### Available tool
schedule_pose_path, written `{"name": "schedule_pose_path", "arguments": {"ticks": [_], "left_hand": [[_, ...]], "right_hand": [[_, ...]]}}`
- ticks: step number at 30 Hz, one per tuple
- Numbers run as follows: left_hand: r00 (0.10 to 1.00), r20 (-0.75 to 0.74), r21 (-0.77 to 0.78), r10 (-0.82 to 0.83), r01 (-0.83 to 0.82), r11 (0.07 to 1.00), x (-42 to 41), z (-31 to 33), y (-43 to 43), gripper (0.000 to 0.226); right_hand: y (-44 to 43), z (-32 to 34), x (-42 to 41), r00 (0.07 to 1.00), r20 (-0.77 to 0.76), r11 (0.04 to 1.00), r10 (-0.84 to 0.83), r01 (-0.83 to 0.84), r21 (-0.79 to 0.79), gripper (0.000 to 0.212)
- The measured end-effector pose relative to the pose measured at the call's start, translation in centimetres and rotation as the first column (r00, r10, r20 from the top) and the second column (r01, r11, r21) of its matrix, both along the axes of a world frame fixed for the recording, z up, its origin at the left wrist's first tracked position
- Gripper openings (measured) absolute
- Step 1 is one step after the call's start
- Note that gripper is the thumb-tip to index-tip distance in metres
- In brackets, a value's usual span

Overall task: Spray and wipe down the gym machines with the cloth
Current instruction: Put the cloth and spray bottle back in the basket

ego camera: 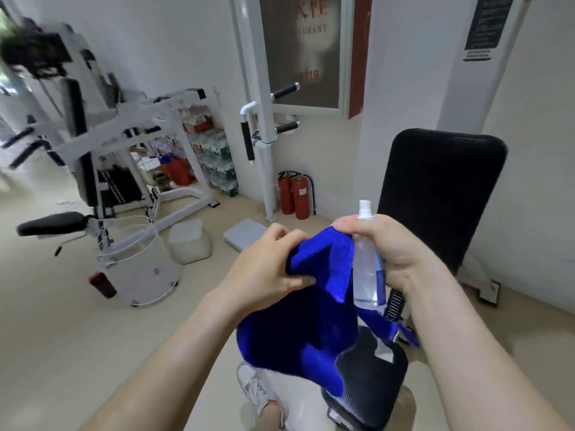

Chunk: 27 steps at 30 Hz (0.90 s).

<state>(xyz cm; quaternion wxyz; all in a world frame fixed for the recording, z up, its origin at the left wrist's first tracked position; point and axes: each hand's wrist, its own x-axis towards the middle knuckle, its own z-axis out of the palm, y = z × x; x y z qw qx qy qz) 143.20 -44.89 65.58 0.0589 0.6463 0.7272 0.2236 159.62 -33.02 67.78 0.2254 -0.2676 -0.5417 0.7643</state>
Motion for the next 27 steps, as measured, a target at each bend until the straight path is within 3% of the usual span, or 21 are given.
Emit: {"name": "schedule_pose_path", "arguments": {"ticks": [2,4,6,7,8,10,15,18,20,22,24,27], "left_hand": [[0.984,0.161,0.141,0.07,-0.093,0.986,-1.4,-0.5,-1.5,0.032],[0.922,0.377,0.23,0.094,-0.191,0.954,-2.3,-0.4,-3.0,0.033],[0.751,0.658,0.213,0.053,-0.253,0.944,-3.0,0.4,-4.9,0.03],[0.681,0.731,0.185,0.032,-0.243,0.952,-3.0,0.7,-5.3,0.03],[0.687,0.725,0.174,0.036,-0.234,0.956,-3.6,0.9,-6.0,0.032],[0.788,0.606,0.184,0.109,-0.273,0.944,-5.2,1.1,-7.0,0.029],[0.696,0.697,0.112,0.174,-0.345,0.932,-11.4,1.2,-9.6,0.023],[0.668,0.679,0.056,0.303,-0.459,0.887,-16.1,1.0,-11.2,0.027],[0.601,0.715,0.028,0.358,-0.536,0.844,-19.5,1.4,-12.6,0.031],[0.505,0.794,0.022,0.338,-0.58,0.814,-23.6,2.3,-14.9,0.034],[0.392,0.883,0.045,0.258,-0.617,0.786,-28.0,3.0,-17.7,0.032],[0.223,0.968,0.06,0.117,-0.658,0.751,-35.4,3.7,-22.0,0.025]], "right_hand": [[-1.0,0.2,-2.6,0.997,-0.071,0.996,0.011,-0.017,-0.083,0.004],[-2.0,0.3,-4.8,0.998,-0.069,0.999,-0.004,0.001,-0.042,0.011],[-3.4,0.3,-7.3,0.999,-0.028,0.997,0.042,-0.04,0.073,0.009],[-3.9,0.2,-7.9,0.997,-0.013,0.99,0.072,-0.07,0.119,0.008],[-4.8,0.3,-9.3,0.994,0.005,0.982,0.113,-0.112,0.153,0.009],[-5.8,0.1,-11.4,0.985,0.044,0.965,0.17,-0.175,0.198,0.017],[-7.0,-0.1,-16.3,0.945,0.148,0.89,0.29,-0.323,0.32,0.034],[-9.0,-0.7,-21.7,0.903,0.324,0.733,0.283,-0.422,0.534,0.029],[-10.5,-1.6,-25.6,0.869,0.435,0.61,0.235,-0.481,0.63,0.017],[-12.2,-2.8,-29.8,0.83,0.516,0.561,0.211,-0.535,0.632,0.015],[-13.7,-4.1,-33.5,0.788,0.572,0.603,0.227,-0.575,0.553,0.03],[-15.9,-5.5,-39.3,0.708,0.626,0.649,0.327,-0.649,0.396,0.027]]}}
